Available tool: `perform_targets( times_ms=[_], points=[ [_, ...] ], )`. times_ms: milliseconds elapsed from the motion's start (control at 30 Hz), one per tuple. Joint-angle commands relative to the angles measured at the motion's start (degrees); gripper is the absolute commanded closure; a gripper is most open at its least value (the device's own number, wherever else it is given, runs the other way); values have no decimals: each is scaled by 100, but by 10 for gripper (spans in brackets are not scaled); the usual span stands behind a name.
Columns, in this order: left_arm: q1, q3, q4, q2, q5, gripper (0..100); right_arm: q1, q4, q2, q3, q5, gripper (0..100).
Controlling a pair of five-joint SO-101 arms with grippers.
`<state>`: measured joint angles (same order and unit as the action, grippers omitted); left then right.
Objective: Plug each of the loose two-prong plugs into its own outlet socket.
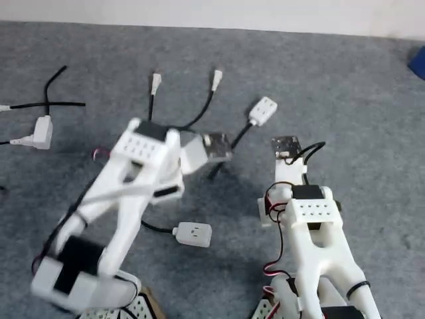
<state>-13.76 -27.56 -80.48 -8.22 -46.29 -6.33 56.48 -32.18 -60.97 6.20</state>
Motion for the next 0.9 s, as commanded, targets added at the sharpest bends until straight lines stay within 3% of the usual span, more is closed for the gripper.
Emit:
perform_targets(
  times_ms=[0, 133, 333, 600, 867],
  points=[
    [-409, -1156, 457, -989, -44, 849, -31, -66, -119, 13, 70, 430],
    [-875, -1815, 985, -1121, 264, 848, -31, -66, -119, 13, 70, 430],
    [-1473, -1516, 1020, -1121, 475, 848, -31, -66, -119, 13, 53, 430],
    [-1525, -936, 615, -1103, 484, 848, -31, -66, -119, 13, 62, 430],
    [-1481, -1938, 1468, -1103, 484, 848, -31, -66, -119, 13, 62, 430]
  ],
)
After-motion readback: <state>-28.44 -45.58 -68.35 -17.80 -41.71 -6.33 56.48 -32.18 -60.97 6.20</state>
